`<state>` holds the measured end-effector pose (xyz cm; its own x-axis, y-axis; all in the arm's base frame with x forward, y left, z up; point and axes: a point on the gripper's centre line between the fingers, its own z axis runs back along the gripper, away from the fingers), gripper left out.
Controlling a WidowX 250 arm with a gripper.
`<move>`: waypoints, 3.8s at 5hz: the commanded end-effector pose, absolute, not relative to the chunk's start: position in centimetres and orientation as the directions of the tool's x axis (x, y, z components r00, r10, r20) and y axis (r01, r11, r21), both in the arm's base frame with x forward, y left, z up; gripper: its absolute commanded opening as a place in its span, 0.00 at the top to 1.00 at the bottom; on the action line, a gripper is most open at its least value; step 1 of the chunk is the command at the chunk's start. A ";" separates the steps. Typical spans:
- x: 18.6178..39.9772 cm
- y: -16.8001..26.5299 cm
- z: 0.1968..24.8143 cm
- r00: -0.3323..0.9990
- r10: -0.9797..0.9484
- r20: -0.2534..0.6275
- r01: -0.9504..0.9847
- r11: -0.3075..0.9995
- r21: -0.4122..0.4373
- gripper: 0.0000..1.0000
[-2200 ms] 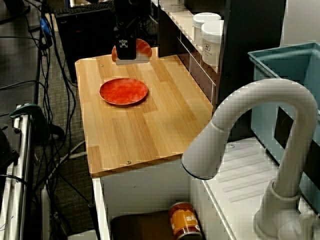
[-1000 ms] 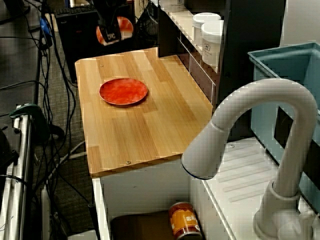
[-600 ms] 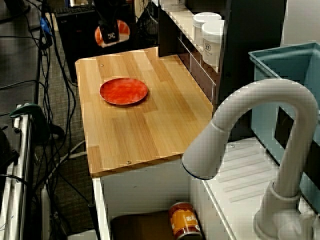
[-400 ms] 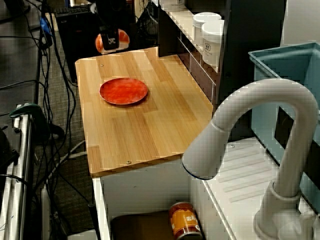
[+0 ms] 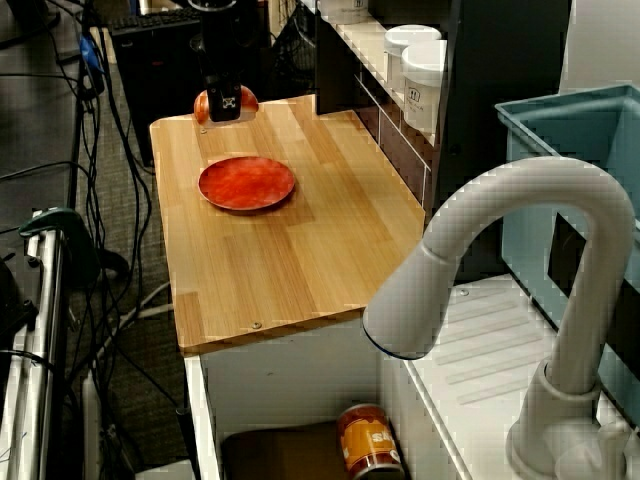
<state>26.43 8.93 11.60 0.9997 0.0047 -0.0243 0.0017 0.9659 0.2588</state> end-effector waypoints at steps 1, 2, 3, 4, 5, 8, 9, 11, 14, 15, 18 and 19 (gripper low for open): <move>24.5 9.2 9.2 0.999 0.004 -0.039 0.008 0.952 0.306 1.00; 24.4 9.0 8.6 0.999 0.003 -0.049 0.012 0.954 0.300 1.00; 24.2 8.8 9.0 0.996 0.038 -0.075 -0.019 0.973 0.231 0.00; 24.0 10.0 9.4 0.996 0.052 -0.069 -0.043 0.991 0.127 0.00; 24.1 11.0 9.6 0.994 0.073 -0.076 -0.064 0.991 0.116 0.00; 24.0 14.6 8.6 0.996 0.079 -0.032 -0.072 0.981 0.182 0.00; 24.7 16.2 7.4 0.995 0.095 -0.001 -0.093 0.975 0.202 0.00; 26.9 18.7 5.7 0.994 0.105 0.016 -0.106 0.970 0.219 0.00; 27.3 17.4 5.8 0.999 0.041 -0.005 -0.039 0.978 0.204 0.00; 27.7 16.0 5.9 0.999 0.030 -0.021 -0.025 0.984 0.175 0.00; 28.7 8.5 7.1 0.996 -0.079 -0.041 0.082 0.994 0.075 0.00; 28.7 6.3 6.5 0.992 -0.113 -0.060 0.116 0.991 0.066 0.00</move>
